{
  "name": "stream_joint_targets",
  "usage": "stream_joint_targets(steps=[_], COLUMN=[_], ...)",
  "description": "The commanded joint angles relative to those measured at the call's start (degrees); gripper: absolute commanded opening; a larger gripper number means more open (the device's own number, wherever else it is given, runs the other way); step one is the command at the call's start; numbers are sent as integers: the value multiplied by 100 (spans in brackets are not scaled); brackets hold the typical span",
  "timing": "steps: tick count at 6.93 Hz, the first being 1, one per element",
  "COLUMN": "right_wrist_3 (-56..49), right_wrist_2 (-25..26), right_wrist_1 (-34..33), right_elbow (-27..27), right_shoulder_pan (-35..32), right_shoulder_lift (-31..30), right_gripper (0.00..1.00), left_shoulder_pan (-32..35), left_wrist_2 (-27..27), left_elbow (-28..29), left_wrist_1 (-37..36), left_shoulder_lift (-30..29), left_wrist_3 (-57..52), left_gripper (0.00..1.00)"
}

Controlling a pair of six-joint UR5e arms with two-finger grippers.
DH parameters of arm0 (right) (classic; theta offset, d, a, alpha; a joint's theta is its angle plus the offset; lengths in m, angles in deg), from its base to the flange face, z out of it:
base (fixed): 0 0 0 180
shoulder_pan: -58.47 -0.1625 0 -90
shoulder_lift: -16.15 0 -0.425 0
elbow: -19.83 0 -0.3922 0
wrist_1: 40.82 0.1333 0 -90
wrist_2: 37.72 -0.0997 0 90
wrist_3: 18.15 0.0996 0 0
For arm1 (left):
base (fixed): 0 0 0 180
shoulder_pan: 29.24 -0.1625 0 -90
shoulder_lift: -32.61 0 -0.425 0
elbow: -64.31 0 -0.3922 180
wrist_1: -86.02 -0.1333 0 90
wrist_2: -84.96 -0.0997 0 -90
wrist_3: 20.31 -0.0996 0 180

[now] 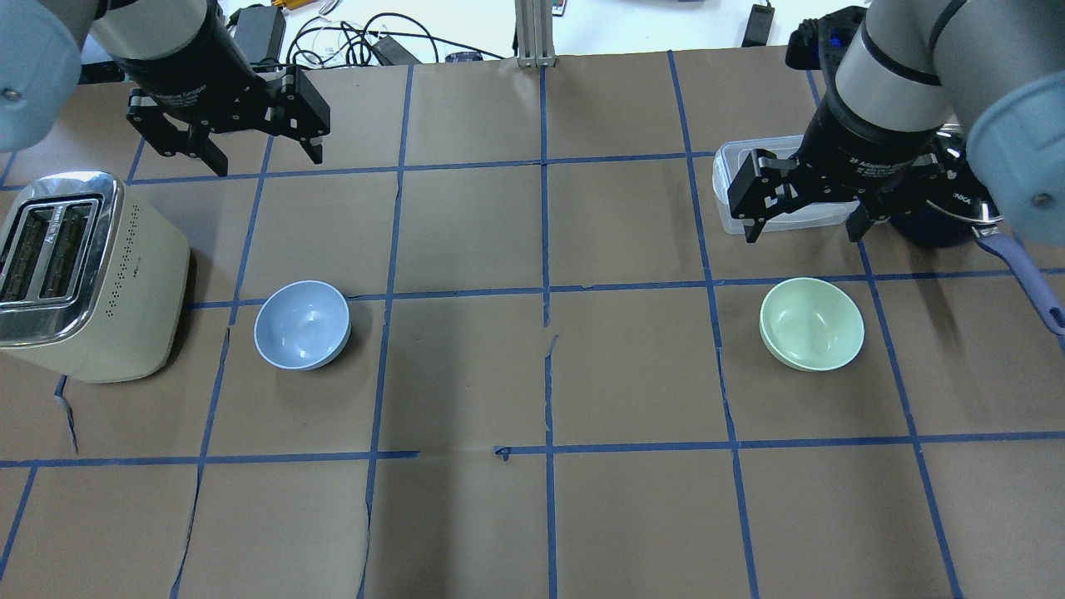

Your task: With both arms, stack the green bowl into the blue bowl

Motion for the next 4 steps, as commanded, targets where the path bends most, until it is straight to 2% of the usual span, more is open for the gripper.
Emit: stream_joint_targets(steps=[1,4], right_wrist_3=[0,0], right_wrist_2=[0,0], right_wrist_1=[7,42], right_elbow=[0,0], right_shoulder_pan=[-3,-3], right_shoulder_lift=[0,0], right_gripper=[100,100], left_shoulder_pan=[-12,-29], left_wrist_2=[18,28], left_elbow=[-3,-169], left_wrist_1=[1,-8], left_shoulder_lift=[-4,58], left_wrist_3=[-276,-276], left_gripper=[100,100])
